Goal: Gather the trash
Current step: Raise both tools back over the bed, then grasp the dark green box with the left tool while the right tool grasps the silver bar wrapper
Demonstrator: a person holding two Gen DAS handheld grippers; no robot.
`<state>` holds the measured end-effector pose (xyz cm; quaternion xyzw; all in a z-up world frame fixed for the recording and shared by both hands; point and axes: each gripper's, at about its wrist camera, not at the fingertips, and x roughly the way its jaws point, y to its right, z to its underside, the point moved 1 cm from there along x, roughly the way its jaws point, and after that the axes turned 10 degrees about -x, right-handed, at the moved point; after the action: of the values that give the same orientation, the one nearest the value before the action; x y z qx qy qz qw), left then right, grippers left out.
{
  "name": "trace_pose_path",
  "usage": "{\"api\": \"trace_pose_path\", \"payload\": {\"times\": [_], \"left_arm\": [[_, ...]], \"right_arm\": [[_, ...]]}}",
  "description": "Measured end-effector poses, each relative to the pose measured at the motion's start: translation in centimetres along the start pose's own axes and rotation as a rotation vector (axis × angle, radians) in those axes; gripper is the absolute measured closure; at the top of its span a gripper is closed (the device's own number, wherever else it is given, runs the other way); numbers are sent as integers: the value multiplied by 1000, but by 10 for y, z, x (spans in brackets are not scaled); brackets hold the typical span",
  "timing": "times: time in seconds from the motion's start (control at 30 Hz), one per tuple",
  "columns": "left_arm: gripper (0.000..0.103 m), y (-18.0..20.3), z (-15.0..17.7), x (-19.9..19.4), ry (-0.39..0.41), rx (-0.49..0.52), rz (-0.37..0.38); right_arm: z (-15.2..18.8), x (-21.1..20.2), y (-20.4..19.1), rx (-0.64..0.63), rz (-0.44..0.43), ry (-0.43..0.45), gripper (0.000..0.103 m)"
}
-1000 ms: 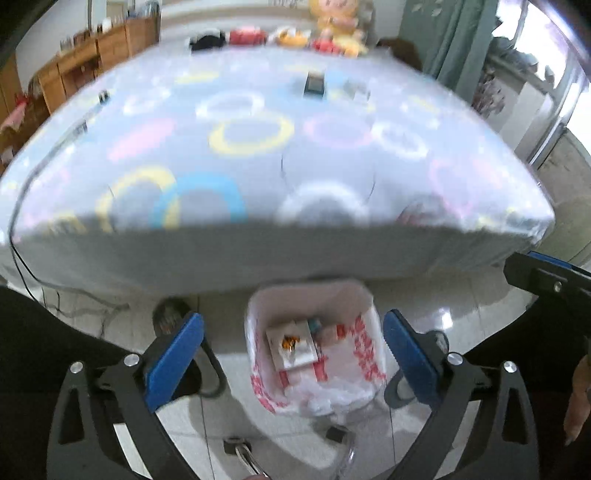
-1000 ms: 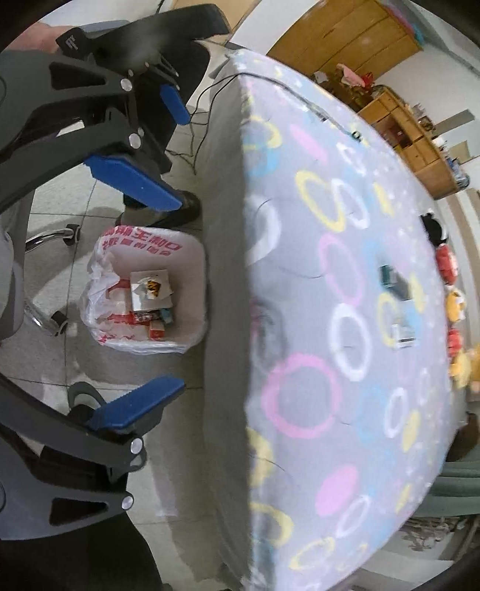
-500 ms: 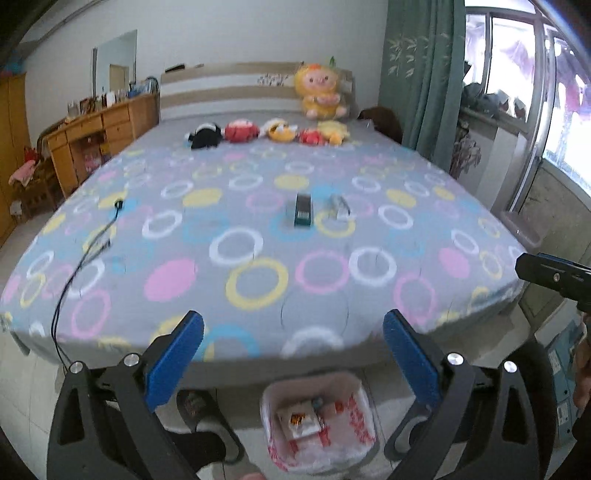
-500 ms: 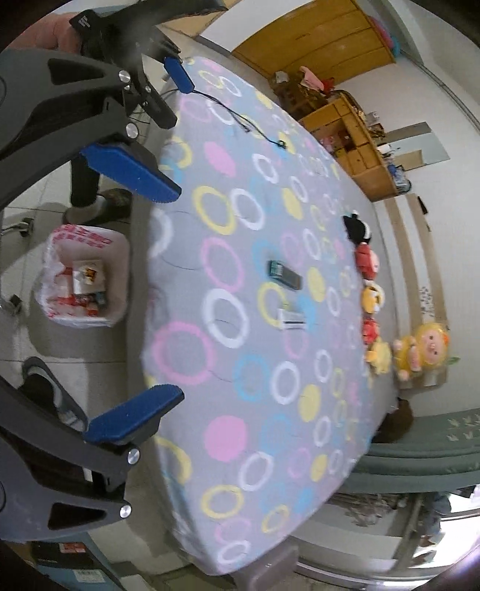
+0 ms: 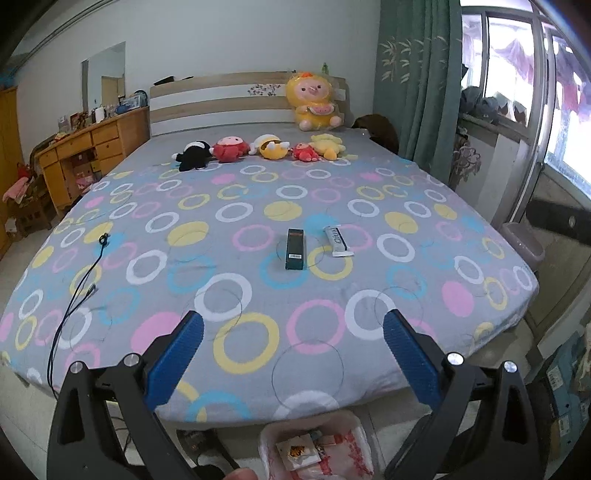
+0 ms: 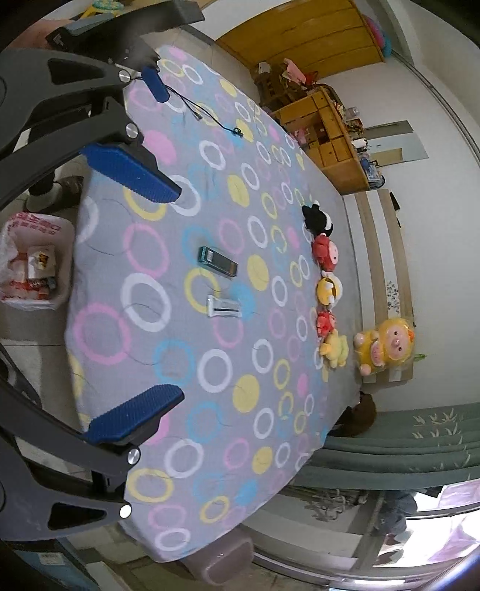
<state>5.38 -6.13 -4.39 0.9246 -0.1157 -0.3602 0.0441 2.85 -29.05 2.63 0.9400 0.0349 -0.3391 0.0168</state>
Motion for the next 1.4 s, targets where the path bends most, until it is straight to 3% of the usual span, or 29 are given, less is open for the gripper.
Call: {"api": "trace_pose_path", "payload": {"times": [0.23,0.6,1.03,1.4], "left_arm": [[8,5,-22,51,-42,6,-4],[8,11,-48,163,-129,1,-16],[8,14,-56,306,-241,18,-62],[8,4,-58,369,-284,18,-98]], "right_arm": [[-30,40,1,-59,48,-13,7],[-65,170,26,-42,43,-178,7],[-62,336,41,3,19,-357,7],[-42,440,49,37,15,-499,7]]}}
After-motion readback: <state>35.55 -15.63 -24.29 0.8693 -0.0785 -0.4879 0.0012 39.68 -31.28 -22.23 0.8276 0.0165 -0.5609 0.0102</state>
